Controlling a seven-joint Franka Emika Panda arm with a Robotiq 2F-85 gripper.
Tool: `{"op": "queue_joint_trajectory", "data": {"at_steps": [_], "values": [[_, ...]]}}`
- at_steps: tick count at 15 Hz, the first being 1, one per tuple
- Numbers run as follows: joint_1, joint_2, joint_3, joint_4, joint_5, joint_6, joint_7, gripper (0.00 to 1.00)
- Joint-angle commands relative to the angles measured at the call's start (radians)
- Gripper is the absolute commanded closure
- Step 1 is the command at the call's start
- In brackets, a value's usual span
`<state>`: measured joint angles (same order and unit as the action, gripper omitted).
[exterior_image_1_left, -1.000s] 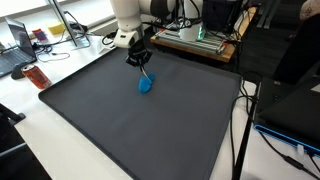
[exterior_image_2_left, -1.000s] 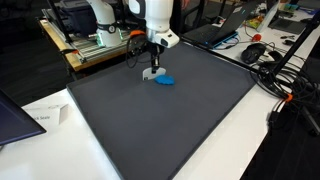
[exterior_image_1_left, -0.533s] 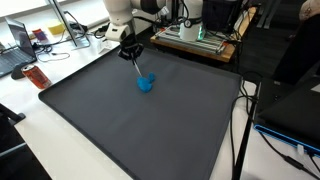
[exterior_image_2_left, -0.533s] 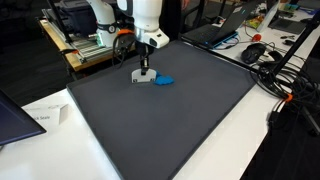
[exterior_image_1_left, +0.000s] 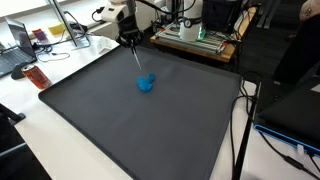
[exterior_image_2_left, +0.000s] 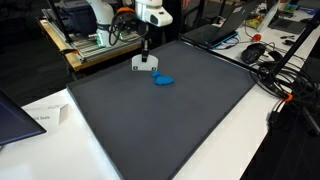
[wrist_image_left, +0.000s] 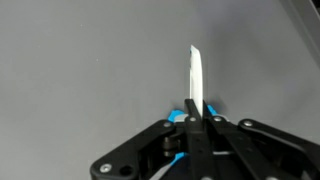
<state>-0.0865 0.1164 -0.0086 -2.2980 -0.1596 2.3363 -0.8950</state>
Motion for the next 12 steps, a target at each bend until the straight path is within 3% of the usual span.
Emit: {"op": "queue_joint_trajectory", "data": {"at_steps": [1, 5, 12], "values": [[0.041, -0.066, 0.002, -0.012, -0.028, -0.057, 0.2, 0.99], [0.082, -0.083, 0.02, 0.0, -0.047, -0.092, 0.434, 0.99], [0.126, -0.084, 0.056, 0.039, 0.013, -0.14, 0.636, 0.99]]}}
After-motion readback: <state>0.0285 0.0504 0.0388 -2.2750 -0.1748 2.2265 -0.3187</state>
